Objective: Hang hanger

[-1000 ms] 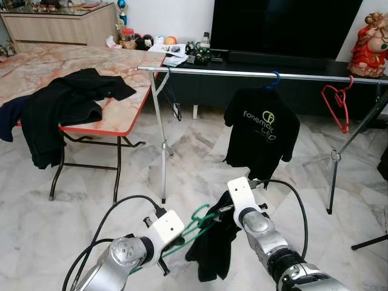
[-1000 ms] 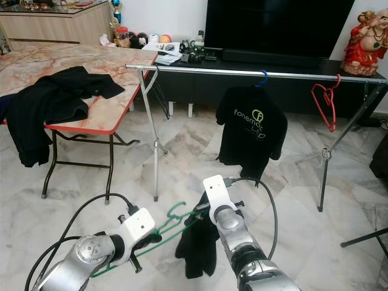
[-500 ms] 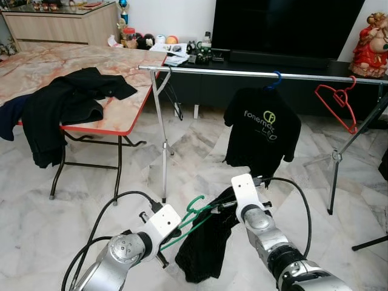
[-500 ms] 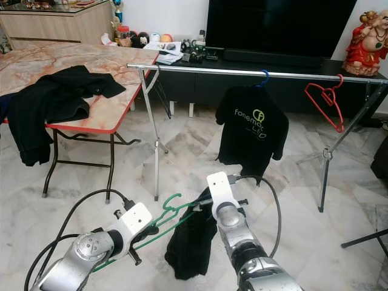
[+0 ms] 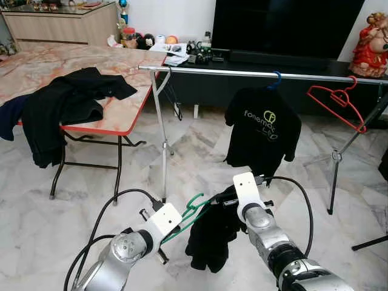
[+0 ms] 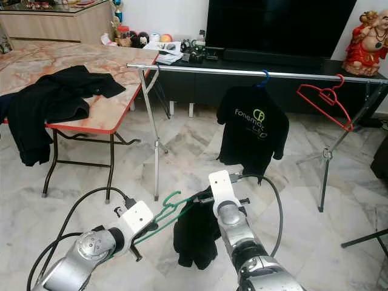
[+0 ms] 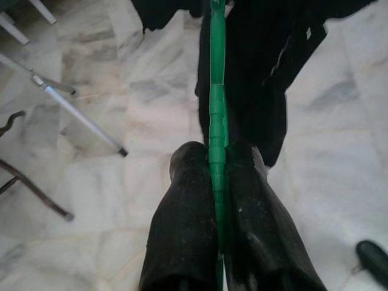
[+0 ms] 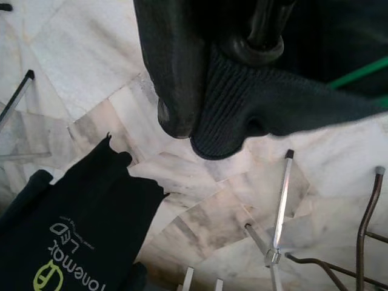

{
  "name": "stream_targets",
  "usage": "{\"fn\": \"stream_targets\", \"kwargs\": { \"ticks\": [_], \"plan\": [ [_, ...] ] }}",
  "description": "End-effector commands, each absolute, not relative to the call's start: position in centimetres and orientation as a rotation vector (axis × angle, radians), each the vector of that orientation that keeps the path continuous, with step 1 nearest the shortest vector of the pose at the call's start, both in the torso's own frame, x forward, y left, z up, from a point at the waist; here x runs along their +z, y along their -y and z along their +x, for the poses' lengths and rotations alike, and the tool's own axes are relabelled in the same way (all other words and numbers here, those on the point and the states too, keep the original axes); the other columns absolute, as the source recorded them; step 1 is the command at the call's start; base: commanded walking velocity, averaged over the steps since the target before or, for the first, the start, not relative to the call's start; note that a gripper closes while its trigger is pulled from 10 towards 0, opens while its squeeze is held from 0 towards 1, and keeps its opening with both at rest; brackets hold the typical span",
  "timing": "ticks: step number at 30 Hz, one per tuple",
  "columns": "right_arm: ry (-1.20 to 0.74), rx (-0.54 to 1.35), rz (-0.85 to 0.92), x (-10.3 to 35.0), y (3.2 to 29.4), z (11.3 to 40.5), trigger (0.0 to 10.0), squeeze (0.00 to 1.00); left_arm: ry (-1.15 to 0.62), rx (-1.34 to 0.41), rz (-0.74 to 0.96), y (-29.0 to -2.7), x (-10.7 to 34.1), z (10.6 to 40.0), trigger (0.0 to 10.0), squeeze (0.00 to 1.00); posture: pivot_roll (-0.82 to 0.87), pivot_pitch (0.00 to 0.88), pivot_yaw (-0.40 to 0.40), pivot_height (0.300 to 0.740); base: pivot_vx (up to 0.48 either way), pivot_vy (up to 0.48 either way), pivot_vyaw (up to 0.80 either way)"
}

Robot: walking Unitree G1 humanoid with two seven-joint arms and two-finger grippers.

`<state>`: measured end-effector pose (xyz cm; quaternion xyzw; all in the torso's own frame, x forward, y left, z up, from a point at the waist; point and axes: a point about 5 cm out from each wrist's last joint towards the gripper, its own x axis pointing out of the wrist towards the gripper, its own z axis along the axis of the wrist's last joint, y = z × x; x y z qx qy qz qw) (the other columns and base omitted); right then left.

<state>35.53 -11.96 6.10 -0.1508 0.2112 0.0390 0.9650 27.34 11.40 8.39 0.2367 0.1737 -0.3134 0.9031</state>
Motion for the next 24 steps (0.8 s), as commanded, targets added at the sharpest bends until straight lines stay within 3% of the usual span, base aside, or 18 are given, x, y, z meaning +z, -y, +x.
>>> {"fn": "stream_targets", "kwargs": {
  "ticks": [1, 6, 11, 16, 24],
  "plan": [
    [-0.403, 0.113, -0.287, 6.9, 11.1, 36.0, 10.0, 0.00, -0.321, -0.695, 0.455, -10.8, 9.3, 27.4, 10.0, 0.00, 0.21, 0.000, -0.079, 0.740, 0.000, 0.000, 0.00],
    [-0.377, 0.155, -0.275, 7.2, 10.2, 36.1, 10.0, 0.00, -0.386, -0.888, 0.343, -9.3, 8.8, 25.3, 10.0, 0.00, 0.21, 0.000, -0.077, 0.740, 0.000, 0.000, 0.00],
    [-0.369, 0.153, -0.287, 7.4, 10.3, 36.2, 10.0, 0.00, -0.431, -0.966, 0.339, -9.1, 8.3, 24.2, 10.0, 0.00, 0.21, 0.000, -0.073, 0.740, 0.000, 0.000, 0.00],
    [-0.357, 0.158, -0.298, 7.7, 10.5, 36.4, 10.0, 0.00, -0.421, -0.973, 0.321, -9.1, 8.5, 24.2, 10.0, 0.00, 0.20, 0.000, -0.072, 0.740, 0.000, 0.000, 0.00],
    [-0.343, 0.312, -0.309, 7.9, 8.6, 36.2, 10.0, 0.00, -0.393, -0.995, 0.277, -8.6, 9.2, 24.6, 10.0, 0.00, 0.20, 0.000, -0.071, 0.740, 0.000, 0.000, 0.00]
  ]
}}
